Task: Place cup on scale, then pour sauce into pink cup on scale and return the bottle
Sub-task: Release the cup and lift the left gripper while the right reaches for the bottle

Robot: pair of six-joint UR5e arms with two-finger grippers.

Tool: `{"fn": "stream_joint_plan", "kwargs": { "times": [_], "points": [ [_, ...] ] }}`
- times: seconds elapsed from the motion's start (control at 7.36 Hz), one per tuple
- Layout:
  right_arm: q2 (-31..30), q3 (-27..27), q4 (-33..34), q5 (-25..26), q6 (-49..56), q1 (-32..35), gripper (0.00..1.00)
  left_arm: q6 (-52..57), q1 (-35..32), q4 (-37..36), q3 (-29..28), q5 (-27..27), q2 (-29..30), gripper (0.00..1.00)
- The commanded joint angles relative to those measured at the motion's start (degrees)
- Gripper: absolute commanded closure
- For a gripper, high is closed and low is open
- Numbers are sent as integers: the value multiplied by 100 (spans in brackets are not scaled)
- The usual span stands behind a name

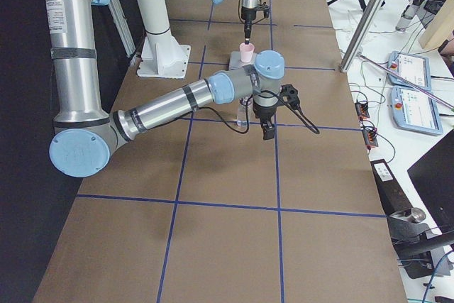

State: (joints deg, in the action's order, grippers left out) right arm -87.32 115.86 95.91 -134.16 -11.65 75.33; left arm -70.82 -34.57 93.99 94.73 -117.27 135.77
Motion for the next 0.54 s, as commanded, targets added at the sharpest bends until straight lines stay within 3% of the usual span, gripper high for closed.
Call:
{"fn": "stream_joint_plan", "kwargs": {
  "times": [0.0, 0.27, 0.41],
  "points": [
    [-161, 839, -768, 675, -1926, -777, 0, 7, -67, 23, 54, 11, -85, 46],
    [-1291, 1131, -2963, 1941, -3706, -1920, 0, 15, -172, 23, 54, 11, -103, 46],
    [-1357, 1271, -3147, 2372, -4452, -2352, 0, 16, -181, 23, 63, 11, -129, 46]
  ]
}}
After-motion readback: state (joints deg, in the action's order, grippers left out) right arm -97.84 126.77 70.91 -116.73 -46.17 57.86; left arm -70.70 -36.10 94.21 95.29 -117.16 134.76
